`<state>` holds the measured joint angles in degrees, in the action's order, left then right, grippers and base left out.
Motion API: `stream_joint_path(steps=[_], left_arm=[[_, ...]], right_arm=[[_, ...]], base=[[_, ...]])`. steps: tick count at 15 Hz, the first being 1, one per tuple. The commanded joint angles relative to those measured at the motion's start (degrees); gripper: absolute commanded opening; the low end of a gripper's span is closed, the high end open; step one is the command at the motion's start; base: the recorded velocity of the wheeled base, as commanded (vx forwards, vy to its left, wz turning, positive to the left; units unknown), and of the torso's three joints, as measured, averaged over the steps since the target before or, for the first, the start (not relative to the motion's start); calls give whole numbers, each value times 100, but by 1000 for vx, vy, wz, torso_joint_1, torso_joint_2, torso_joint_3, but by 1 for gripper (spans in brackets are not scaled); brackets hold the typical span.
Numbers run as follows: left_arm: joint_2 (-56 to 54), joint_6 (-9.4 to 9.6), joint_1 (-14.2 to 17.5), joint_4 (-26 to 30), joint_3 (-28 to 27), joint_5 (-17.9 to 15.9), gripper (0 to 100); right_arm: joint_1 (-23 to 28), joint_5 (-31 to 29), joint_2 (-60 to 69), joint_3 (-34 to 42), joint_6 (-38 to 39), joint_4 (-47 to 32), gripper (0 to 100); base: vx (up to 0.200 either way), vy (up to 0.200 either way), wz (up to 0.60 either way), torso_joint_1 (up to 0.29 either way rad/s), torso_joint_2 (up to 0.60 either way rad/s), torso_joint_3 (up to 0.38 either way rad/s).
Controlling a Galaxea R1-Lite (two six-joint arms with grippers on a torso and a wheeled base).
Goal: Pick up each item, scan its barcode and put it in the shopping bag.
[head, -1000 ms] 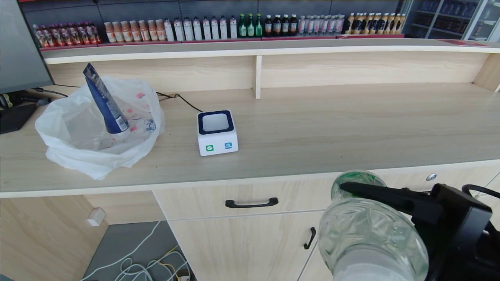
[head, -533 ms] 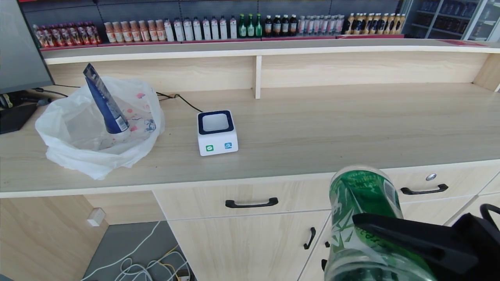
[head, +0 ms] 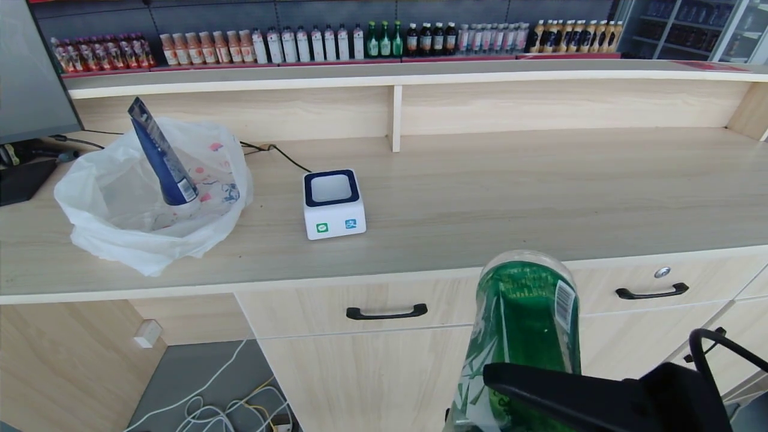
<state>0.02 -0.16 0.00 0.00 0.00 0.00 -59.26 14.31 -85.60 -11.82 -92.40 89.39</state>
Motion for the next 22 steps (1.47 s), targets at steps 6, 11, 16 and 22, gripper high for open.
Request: stream_joint_path(steps=[6, 11, 16, 22], left_arm=[[-2, -2, 0, 0, 0, 0, 100], [-2, -2, 0, 0, 0, 0, 100], [-2, -2, -9, 0, 0, 0, 100], [-2, -2, 0, 0, 0, 0, 100]], right_arm=[[-640, -324, 52, -224, -788, 8, 0], [-710, -341, 17, -408, -902, 8, 0], [-710, -341, 0, -426, -867, 8, 0], [-736, -341, -97, -584, -691, 8, 0]], base=[[0, 0, 0, 0, 0, 0], [0, 0, 0, 0, 0, 0], [0, 0, 0, 0, 0, 0], [0, 0, 0, 0, 0, 0]])
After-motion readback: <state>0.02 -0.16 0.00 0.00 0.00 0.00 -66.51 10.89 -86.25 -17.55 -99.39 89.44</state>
